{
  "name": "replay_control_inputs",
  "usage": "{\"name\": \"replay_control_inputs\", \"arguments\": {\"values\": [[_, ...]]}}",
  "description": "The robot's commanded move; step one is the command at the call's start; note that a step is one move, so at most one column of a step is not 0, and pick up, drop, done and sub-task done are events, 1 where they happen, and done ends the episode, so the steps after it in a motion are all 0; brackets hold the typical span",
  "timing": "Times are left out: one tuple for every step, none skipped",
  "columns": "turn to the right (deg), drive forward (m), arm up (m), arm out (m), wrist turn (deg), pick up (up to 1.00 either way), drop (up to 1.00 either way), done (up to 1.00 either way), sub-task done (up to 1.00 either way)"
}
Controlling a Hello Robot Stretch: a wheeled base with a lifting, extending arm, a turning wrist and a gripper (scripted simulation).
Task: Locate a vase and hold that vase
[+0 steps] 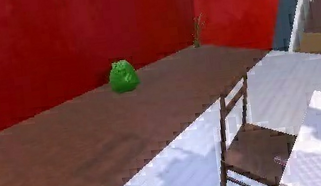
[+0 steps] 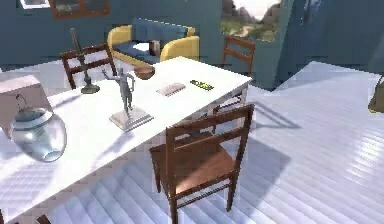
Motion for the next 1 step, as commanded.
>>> {"name": "replay_control_inputs", "arguments": {"values": [[45.0,0.0,0.0,0.0,0.0,0.0,0.0,0.0,0.0]]}}
